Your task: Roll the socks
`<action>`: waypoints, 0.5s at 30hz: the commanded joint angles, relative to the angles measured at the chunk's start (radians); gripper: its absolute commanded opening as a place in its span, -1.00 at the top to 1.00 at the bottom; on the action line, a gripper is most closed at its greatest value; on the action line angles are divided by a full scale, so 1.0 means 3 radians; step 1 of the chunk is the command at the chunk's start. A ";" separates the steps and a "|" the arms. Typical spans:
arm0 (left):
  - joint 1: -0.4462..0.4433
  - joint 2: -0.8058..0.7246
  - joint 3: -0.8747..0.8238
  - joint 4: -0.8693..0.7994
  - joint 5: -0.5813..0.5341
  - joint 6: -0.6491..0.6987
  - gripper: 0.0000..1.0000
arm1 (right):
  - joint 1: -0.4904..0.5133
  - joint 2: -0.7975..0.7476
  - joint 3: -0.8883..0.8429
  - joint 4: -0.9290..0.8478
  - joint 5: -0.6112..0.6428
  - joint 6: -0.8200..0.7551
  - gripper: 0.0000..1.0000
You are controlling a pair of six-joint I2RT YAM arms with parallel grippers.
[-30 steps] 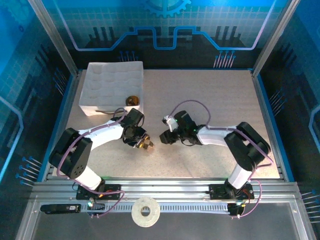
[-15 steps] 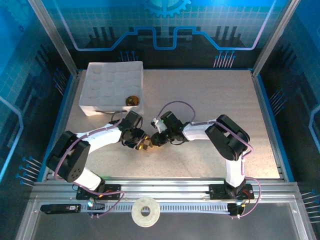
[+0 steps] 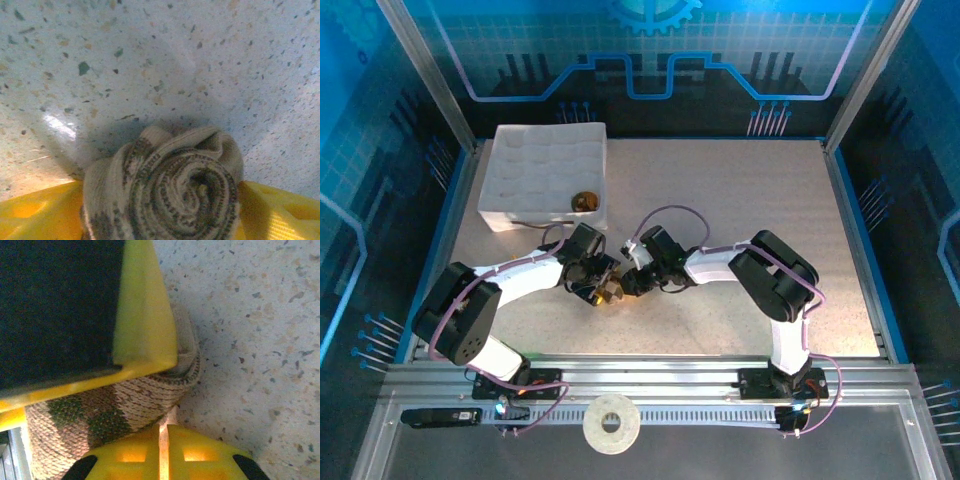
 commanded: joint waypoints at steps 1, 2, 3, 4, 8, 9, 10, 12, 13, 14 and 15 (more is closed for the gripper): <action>-0.0070 0.0076 -0.0084 -0.0056 0.0158 -0.0018 -0.58 | 0.0079 0.0118 0.0065 -0.0063 -0.0140 0.0068 0.76; -0.0073 0.0085 -0.0087 -0.0059 0.0162 -0.0007 -0.59 | 0.0076 0.0122 0.0061 -0.0053 -0.0144 0.0077 0.75; -0.0073 0.0096 -0.0088 -0.0054 0.0163 0.0001 -0.60 | 0.0078 0.0126 0.0056 -0.0049 -0.0151 0.0078 0.75; -0.0072 0.0111 -0.0091 -0.0047 0.0163 0.0013 -0.60 | 0.0076 0.0122 0.0050 -0.0033 -0.0150 0.0084 0.75; -0.0071 0.0184 -0.0090 0.0035 0.0213 0.0065 -0.61 | 0.0075 0.0121 0.0042 -0.0009 -0.0151 0.0103 0.73; -0.0071 0.0215 -0.0088 0.0038 0.0241 0.0075 -0.59 | 0.0076 0.0122 0.0044 -0.0007 -0.0148 0.0103 0.72; -0.0081 0.0229 -0.0085 0.0044 0.0259 0.0086 -0.57 | 0.0074 0.0120 0.0042 -0.0002 -0.0152 0.0106 0.72; -0.0095 0.0240 -0.0077 0.0020 0.0276 0.0115 -0.52 | 0.0061 0.0121 0.0045 0.0013 -0.0155 0.0116 0.71; -0.0108 0.0242 -0.0085 0.0010 0.0286 0.0122 -0.50 | 0.0053 0.0126 0.0048 0.0017 -0.0160 0.0123 0.70; -0.0119 0.0238 -0.0090 -0.0002 0.0298 0.0131 -0.49 | 0.0047 0.0126 0.0055 0.0019 -0.0160 0.0121 0.69; -0.0134 0.0227 -0.0096 -0.0017 0.0306 0.0136 -0.49 | 0.0038 0.0133 0.0065 0.0019 -0.0158 0.0124 0.69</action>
